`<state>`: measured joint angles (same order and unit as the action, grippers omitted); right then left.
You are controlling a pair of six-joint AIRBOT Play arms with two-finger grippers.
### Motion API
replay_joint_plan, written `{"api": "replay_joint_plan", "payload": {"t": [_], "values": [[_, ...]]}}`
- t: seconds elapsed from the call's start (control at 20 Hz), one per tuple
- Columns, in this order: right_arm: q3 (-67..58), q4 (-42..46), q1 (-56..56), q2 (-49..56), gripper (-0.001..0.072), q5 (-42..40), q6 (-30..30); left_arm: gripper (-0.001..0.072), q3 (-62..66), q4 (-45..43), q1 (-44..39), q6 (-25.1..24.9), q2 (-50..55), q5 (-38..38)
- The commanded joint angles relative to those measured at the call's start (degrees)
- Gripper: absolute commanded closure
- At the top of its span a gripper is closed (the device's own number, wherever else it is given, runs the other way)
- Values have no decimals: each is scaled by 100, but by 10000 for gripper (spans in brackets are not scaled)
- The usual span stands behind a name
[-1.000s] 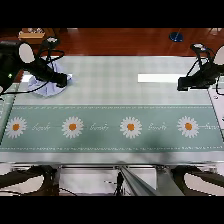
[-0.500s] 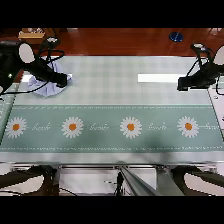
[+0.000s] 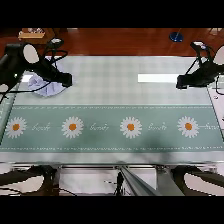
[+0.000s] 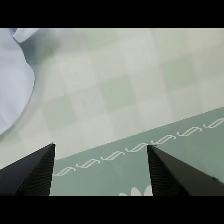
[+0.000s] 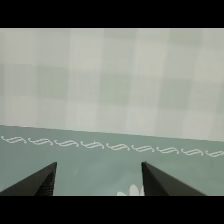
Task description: Fold the shirts.
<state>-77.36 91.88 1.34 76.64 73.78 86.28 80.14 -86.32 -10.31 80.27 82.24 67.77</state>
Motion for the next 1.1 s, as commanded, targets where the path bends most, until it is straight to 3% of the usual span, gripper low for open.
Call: {"api": "replay_joint_plan", "payload": {"t": [0.0, 0.1, 0.3, 0.45, 0.95, 1.0, 1.05], "values": [[-7, -44, -2, 4, 101, -203, 9, -5, 39, -728, 7, -55, 107, -837], [-7, -44, -2, 4, 101, -227, 11, -6, 72, -1722, 170, 525, 138, -1495], [-7, -66, -2, 4, 101, -160, 9, -8, 72, -1871, 1062, 1530, 433, -2061], [-7, -72, -2, 4, 101, -199, 9, -8, 72, -1871, 1486, 1565, 658, -2599], [-7, -74, -2, 4, 102, -142, 11, -4, 72, -1871, 1648, 1565, 2022, -2634], [-7, -76, -2, 4, 102, -114, 11, 72, 72, -1871, 1652, 1565, 2050, -2629], [-7, -74, -2, 4, 102, -98, 11, 304, 81, -1746, 1637, 1563, 2035, -2636]]}}
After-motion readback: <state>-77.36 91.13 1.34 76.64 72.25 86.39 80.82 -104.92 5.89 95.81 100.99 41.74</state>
